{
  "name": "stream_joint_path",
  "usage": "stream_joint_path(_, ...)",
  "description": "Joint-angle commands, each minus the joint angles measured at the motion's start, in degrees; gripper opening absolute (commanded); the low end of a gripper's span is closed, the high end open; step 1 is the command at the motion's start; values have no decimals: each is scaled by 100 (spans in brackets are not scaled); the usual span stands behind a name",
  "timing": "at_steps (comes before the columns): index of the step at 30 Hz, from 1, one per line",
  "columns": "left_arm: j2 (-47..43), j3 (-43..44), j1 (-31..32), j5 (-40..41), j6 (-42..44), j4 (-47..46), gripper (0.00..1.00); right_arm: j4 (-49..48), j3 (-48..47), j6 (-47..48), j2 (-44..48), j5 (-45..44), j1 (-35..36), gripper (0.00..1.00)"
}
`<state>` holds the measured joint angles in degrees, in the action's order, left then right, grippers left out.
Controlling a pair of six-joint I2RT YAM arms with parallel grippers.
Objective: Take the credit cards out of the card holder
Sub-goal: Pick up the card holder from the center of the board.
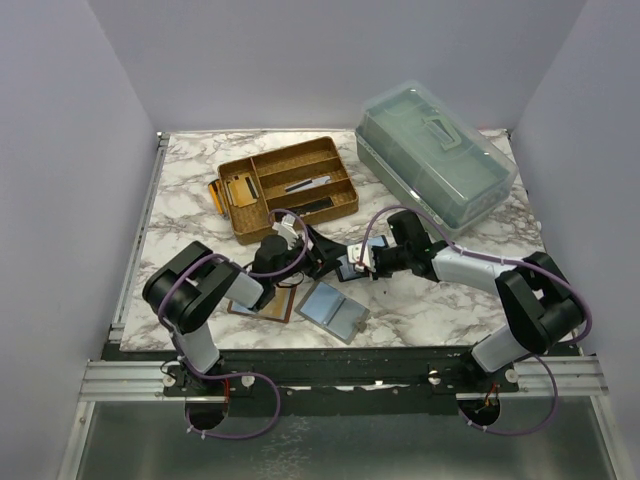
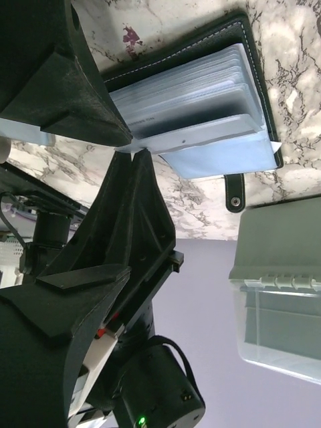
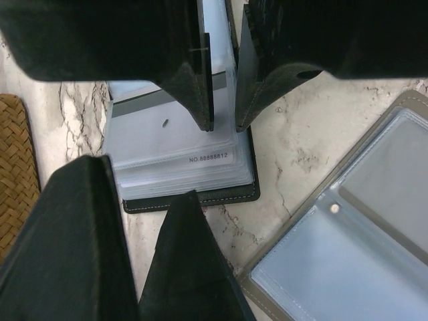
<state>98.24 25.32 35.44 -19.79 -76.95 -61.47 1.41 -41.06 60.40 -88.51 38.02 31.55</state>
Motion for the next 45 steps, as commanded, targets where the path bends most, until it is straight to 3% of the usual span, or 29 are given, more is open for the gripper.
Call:
stream_joint_path(1,308,203,103,123,-65,-246,77,-18,65,-107,199,-110,-33,23)
stream_joint_path(12,687,515,111,194,-106,-275,75,-54,93,-134,275,-147,-61,20)
stream_joint_path(22,1155,760,111,263,-288,-275,67,-24,73,-160,267,-128,-89,19)
stream_joint_path(26,1361,906,107,230,-400,-277,52,-18,77,-167,274,-111,-96,19)
stream_joint_path(34,1724,1234,112,-47,-376,-183,34,97,26,-190,322,-17,-144,20)
stream_joint_path(39,2019,1474,95,-339,-101,-1,1,600,-96,-204,638,311,-220,25)
stream_joint_path(45,1802,1394,86,-499,558,1,0,2656,-987,-968,1031,1351,-474,40)
